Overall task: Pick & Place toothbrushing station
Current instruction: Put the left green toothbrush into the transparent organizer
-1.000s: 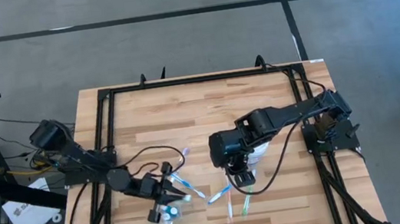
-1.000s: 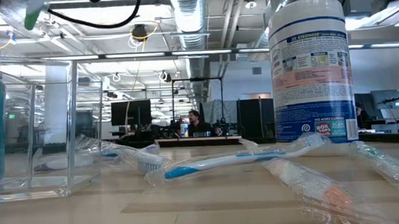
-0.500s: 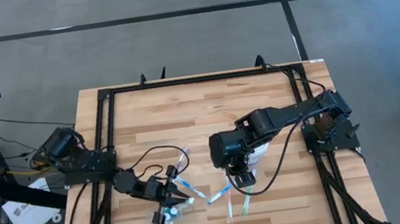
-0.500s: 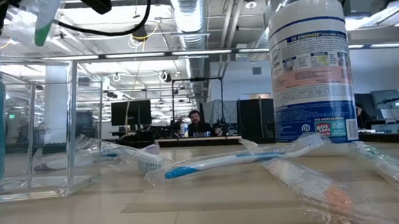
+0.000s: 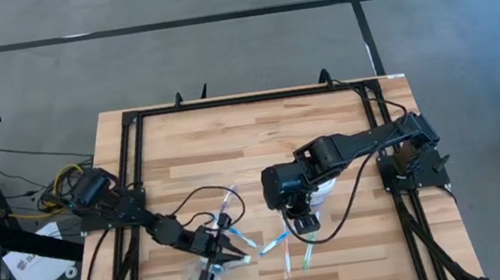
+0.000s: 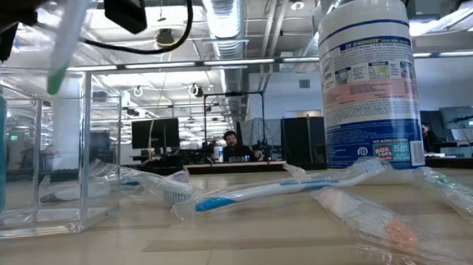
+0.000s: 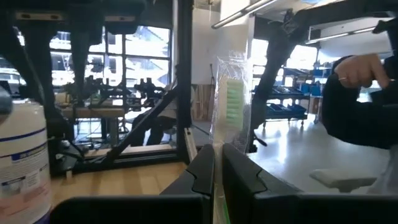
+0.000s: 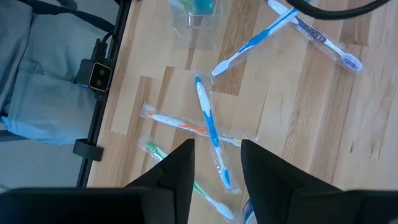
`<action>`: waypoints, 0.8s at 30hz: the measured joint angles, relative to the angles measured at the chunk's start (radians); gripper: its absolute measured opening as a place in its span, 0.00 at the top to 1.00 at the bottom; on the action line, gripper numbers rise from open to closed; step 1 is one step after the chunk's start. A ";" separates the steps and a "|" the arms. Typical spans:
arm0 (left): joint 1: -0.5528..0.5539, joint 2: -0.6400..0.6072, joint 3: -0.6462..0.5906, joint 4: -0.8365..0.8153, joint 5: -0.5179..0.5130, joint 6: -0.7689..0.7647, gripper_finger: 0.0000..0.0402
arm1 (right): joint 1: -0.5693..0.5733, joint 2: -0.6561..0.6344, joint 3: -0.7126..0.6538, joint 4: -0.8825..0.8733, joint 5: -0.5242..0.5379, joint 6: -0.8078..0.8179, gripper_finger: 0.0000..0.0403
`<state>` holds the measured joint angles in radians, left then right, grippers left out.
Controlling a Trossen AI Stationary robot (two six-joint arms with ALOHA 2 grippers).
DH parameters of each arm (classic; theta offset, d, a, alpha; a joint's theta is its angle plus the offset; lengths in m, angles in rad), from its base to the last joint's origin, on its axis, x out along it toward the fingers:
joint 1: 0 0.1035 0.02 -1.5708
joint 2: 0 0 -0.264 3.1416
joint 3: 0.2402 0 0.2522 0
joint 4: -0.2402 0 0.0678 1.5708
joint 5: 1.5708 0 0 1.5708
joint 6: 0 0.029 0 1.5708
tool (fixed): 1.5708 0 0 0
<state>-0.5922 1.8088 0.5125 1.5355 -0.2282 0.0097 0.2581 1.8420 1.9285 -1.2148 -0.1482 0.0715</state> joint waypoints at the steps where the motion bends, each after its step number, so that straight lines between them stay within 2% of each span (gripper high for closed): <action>1: 0.001 0.003 0.000 0.000 -0.001 0.000 0.98 | 0.000 0.000 0.000 -0.001 0.000 0.000 0.70; 14: 0.005 0.007 -0.002 -0.017 -0.001 0.004 0.90 | 0.003 0.000 0.000 -0.005 0.000 0.000 0.70; 24: 0.005 0.007 -0.002 -0.017 -0.001 0.005 0.90 | 0.004 0.000 0.000 -0.005 0.000 0.000 0.70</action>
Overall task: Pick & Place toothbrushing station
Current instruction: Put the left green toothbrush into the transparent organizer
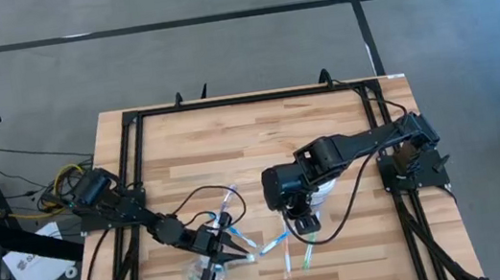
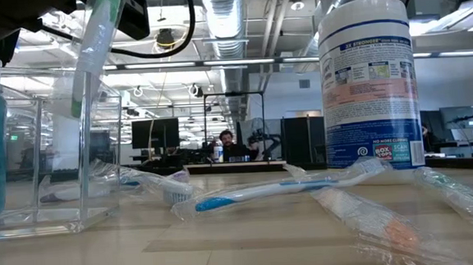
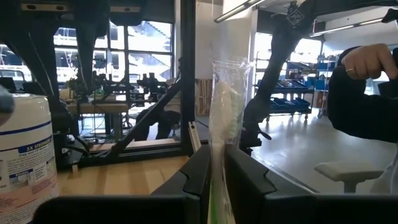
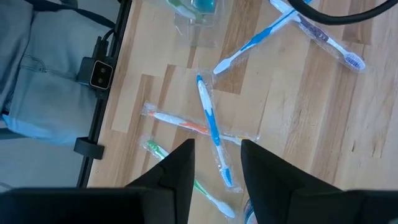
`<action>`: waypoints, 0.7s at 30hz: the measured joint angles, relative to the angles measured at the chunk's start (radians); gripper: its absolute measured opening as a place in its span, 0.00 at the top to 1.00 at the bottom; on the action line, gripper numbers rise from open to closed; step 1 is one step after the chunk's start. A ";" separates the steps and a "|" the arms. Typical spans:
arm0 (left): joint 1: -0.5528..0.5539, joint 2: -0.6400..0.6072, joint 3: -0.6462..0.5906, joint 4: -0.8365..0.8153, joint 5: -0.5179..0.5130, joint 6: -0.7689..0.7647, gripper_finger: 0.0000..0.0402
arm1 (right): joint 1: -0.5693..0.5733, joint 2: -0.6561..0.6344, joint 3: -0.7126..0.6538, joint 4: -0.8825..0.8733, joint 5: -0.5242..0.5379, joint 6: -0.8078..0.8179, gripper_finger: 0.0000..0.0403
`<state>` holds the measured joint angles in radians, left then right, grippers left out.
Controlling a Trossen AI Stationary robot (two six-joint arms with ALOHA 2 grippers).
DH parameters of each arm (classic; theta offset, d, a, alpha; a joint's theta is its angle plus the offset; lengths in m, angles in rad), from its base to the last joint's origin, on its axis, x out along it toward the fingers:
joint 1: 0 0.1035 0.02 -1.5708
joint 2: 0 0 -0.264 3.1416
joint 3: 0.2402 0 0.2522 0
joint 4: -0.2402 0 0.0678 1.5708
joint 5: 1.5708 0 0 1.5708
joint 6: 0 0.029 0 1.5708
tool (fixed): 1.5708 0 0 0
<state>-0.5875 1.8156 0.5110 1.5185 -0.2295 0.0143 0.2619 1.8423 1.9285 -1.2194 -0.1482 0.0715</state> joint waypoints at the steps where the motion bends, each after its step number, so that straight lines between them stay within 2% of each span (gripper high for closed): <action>1: 0.000 0.000 0.000 0.000 0.000 0.000 0.90 | 0.000 0.000 0.000 0.000 0.000 0.000 0.70; 10: 0.000 0.000 0.000 0.000 0.002 -0.001 0.90 | 0.000 0.000 0.000 0.000 0.000 0.000 0.70; 21: 0.000 0.000 0.000 -0.016 0.028 -0.004 0.79 | 0.000 0.000 0.000 0.000 0.000 0.000 0.70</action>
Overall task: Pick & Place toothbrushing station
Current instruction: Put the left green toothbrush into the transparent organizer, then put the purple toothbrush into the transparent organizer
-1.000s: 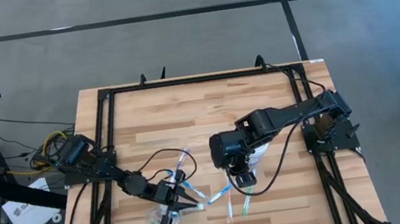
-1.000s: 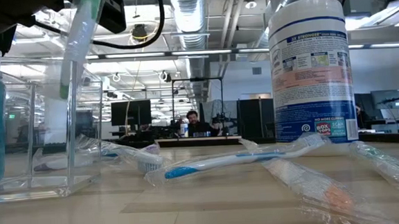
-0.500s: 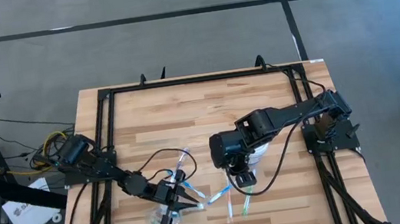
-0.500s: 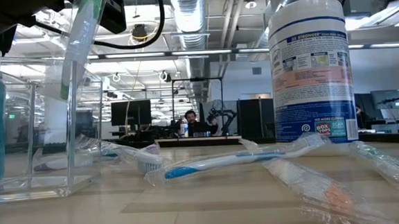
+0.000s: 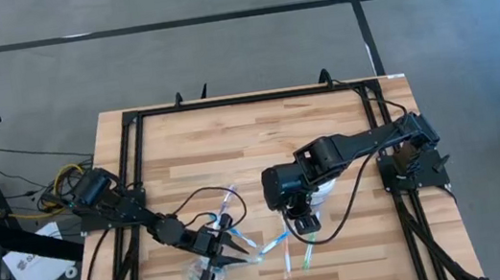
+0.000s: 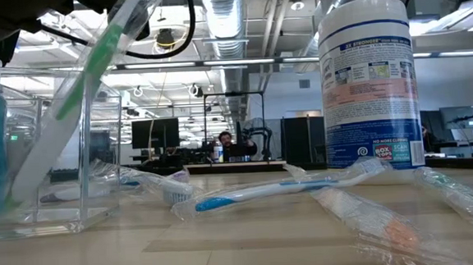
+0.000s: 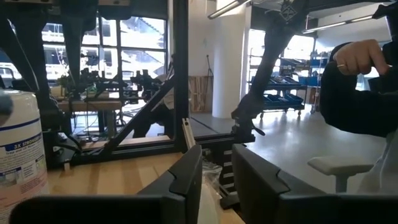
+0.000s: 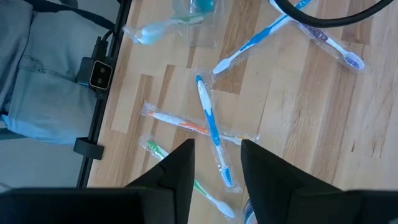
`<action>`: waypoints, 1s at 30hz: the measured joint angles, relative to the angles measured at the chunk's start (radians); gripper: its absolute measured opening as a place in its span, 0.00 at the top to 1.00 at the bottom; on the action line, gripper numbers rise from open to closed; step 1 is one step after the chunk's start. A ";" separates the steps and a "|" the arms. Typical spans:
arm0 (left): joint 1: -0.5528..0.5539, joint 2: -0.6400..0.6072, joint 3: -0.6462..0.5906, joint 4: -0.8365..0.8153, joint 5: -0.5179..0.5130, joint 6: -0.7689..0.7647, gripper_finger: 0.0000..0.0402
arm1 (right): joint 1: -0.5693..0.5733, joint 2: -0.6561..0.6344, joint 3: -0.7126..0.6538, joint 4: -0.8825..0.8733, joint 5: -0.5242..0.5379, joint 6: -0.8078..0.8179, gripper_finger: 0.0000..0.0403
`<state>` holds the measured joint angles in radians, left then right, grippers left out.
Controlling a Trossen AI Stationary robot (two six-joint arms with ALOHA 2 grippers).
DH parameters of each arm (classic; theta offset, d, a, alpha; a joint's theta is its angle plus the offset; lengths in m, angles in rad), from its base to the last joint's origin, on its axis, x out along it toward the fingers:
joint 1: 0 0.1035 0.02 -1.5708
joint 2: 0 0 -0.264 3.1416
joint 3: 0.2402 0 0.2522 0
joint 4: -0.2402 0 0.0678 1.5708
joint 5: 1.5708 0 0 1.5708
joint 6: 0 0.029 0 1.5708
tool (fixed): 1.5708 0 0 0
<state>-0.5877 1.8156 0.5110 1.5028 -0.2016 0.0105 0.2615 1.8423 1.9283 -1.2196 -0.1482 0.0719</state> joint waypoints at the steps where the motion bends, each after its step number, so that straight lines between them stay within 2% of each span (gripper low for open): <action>1: 0.000 0.000 0.000 0.000 0.000 0.000 0.79 | 0.000 0.000 0.000 0.000 0.000 0.000 0.70; 7: 0.000 -0.015 0.000 0.001 0.000 0.010 0.78 | 0.000 0.000 0.000 0.000 0.000 0.000 0.70; 13: 0.000 -0.102 0.000 -0.042 -0.045 0.010 0.79 | 0.000 0.000 0.000 -0.001 0.000 0.000 0.70; 18: 0.000 -0.257 0.000 -0.356 -0.251 -0.009 0.79 | 0.000 0.000 0.000 -0.001 0.000 0.000 0.70; 22: 0.000 -0.403 0.000 -0.624 -0.402 -0.117 0.79 | 0.000 0.000 0.000 -0.001 0.000 0.000 0.70; 26: 0.000 -0.520 0.000 -0.876 -0.447 -0.273 0.79 | 0.000 0.000 0.000 -0.001 0.000 0.000 0.70; 30: 0.016 -0.590 0.000 -1.029 -0.447 -0.388 0.79 | 0.000 0.000 0.000 -0.001 0.000 0.000 0.70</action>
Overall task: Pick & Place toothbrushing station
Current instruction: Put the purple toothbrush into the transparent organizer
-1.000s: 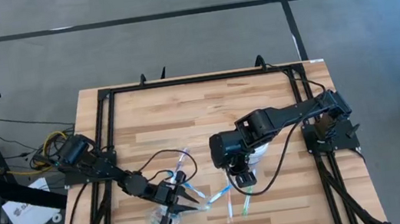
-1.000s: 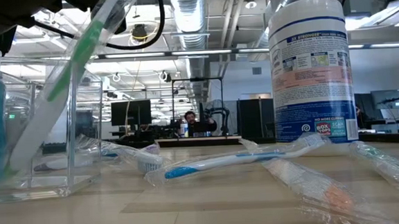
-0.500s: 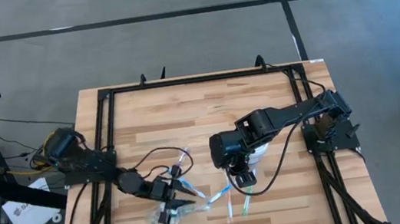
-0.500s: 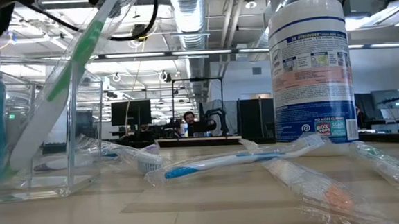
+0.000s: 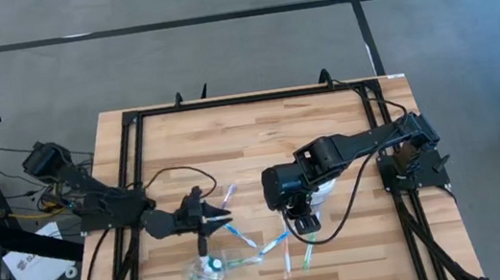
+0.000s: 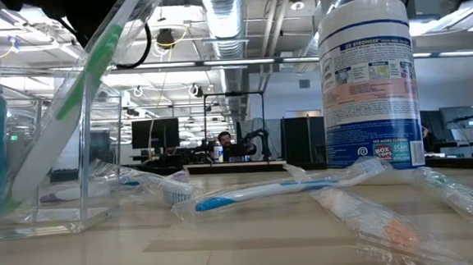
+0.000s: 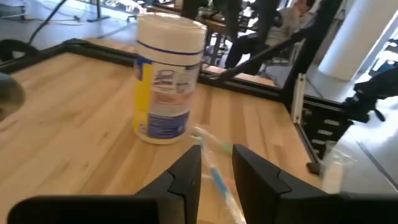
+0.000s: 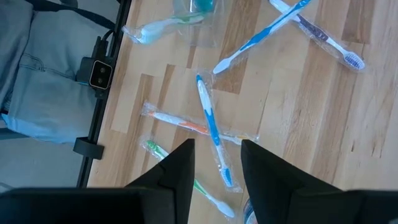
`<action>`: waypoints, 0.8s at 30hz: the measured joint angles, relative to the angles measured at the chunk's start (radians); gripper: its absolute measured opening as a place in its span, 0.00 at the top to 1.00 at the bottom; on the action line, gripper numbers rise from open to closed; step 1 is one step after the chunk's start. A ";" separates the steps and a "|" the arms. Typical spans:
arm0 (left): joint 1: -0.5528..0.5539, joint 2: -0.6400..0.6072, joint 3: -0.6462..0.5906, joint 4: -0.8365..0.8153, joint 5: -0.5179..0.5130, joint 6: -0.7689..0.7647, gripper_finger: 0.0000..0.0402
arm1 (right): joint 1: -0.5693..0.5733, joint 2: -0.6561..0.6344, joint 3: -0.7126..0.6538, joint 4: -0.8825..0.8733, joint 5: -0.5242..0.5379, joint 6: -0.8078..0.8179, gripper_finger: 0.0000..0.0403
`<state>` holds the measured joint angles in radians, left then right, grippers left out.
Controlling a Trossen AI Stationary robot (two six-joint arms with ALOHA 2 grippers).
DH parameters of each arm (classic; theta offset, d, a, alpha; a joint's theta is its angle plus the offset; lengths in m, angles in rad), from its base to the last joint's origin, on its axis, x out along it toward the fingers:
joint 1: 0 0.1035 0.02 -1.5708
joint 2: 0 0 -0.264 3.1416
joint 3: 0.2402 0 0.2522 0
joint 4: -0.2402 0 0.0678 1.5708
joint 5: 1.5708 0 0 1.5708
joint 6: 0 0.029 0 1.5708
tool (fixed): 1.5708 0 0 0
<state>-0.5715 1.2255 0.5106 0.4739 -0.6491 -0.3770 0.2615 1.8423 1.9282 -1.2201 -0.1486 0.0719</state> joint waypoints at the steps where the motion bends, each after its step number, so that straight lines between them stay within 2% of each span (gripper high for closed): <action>1: 0.008 -0.012 0.000 -0.020 0.000 -0.006 0.79 | 0.000 0.000 0.000 0.000 0.000 0.000 0.70; 7: 0.098 -0.064 0.000 -0.129 0.046 -0.054 0.79 | 0.000 0.000 0.000 0.000 0.000 0.000 0.70; 20: 0.383 -0.066 0.000 -0.458 0.314 -0.303 0.79 | 0.000 0.000 0.000 -0.003 0.000 0.008 0.70; 24: 0.439 -0.065 0.000 -0.519 0.369 -0.339 0.79 | 0.000 0.000 0.000 -0.010 0.000 0.008 0.70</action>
<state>-0.1325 1.1603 0.5106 -0.0453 -0.2796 -0.7160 0.2615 1.8423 1.9282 -1.2304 -0.1486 0.0795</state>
